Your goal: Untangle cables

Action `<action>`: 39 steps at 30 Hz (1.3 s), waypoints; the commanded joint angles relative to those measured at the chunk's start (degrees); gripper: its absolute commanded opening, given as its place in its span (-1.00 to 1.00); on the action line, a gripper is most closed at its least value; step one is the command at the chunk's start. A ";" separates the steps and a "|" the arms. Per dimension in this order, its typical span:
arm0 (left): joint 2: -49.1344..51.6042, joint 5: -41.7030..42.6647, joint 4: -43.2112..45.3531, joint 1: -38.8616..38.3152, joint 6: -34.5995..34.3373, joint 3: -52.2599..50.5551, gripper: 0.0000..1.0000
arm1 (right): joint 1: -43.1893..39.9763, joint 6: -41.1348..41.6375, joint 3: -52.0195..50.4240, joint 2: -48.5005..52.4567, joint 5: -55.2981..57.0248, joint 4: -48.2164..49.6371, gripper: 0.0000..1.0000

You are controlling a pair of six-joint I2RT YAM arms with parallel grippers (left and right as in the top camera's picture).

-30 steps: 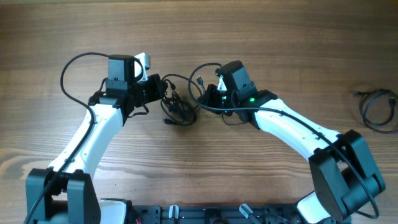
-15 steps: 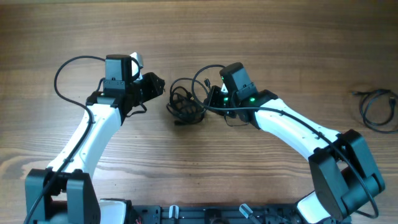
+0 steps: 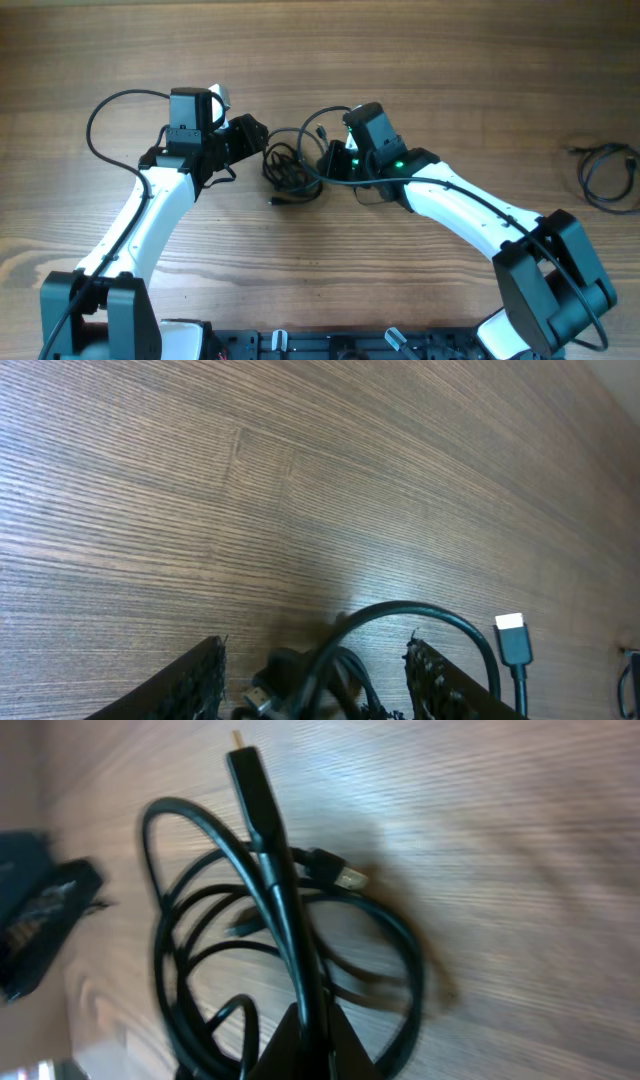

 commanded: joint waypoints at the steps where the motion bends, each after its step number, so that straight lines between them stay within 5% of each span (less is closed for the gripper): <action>1: 0.28 -0.28 0.15 0.09 0.11 0.85 0.20 | 0.59 -8.61 0.13 0.74 -3.54 2.49 -0.91; 9: 0.28 -0.28 0.15 0.09 0.35 0.85 -0.01 | 0.59 -31.26 0.13 0.74 -5.05 4.94 -0.92; 19: 0.28 -0.28 0.15 0.09 0.35 0.85 0.09 | 0.59 -33.97 0.13 0.74 -4.33 8.31 -0.88; 29: 0.28 -0.24 0.15 0.09 0.68 0.85 0.04 | 0.59 -22.82 0.13 0.74 -4.26 8.15 -0.91; 35: 0.07 8.31 1.14 0.11 13.88 0.87 0.15 | 0.52 -7.91 0.13 0.74 -2.58 8.07 -0.91; 39: -1.42 12.24 -1.57 0.15 15.65 0.87 -0.17 | 0.20 -5.05 0.13 0.74 -6.93 7.87 -0.91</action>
